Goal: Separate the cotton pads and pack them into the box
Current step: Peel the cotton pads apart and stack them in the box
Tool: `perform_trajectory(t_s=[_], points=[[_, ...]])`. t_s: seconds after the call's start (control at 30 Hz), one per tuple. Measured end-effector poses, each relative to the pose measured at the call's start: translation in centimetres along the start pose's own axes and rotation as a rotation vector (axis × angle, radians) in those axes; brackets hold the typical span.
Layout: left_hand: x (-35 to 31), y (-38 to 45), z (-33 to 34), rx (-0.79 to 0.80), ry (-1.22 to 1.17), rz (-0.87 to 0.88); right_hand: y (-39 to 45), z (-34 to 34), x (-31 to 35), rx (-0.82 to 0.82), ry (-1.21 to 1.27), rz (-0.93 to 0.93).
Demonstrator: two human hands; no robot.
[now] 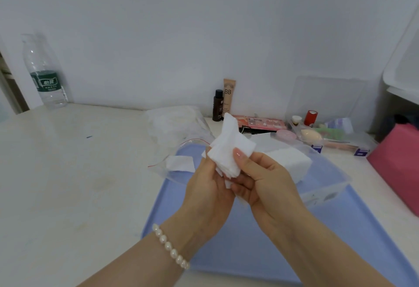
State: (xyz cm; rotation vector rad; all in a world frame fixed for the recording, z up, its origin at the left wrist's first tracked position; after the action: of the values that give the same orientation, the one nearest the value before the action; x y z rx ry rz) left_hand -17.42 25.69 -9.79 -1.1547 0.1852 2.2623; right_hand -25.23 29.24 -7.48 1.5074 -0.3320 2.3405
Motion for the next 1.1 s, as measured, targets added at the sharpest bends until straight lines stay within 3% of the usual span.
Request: perform_trajectory(t_s=[0.4,0.67,0.83,1.1], points=[[0.0,-0.4,0.7,0.082,-0.009,0.009,0.0,-0.1,-0.2,-0.063,-0.036,0.023],[0.5,-0.5,0.4,0.033,0.060,0.029,-0.3,0.1,-0.4,-0.089,-0.002,-0.001],[0.4,-0.6,0.4,0.061,0.052,0.024,-0.3,0.2,-0.3,-0.038,-0.019,0.010],[-0.6,-0.6,0.0,0.037,-0.124,0.027,-0.7,0.4,0.2,-0.015,0.025,-0.039]])
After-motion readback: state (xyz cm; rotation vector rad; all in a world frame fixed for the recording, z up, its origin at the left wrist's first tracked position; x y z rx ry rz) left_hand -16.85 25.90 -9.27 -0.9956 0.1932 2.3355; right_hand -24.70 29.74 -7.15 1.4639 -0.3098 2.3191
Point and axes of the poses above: each hand's wrist, its own y-axis towards the middle knuckle, its own z-axis out of the palm, x = y × z, the point moved 3 cm from there along y, towards the middle knuckle, and after that the axes turned 10 degrees about -z, right-handed, at the moved point
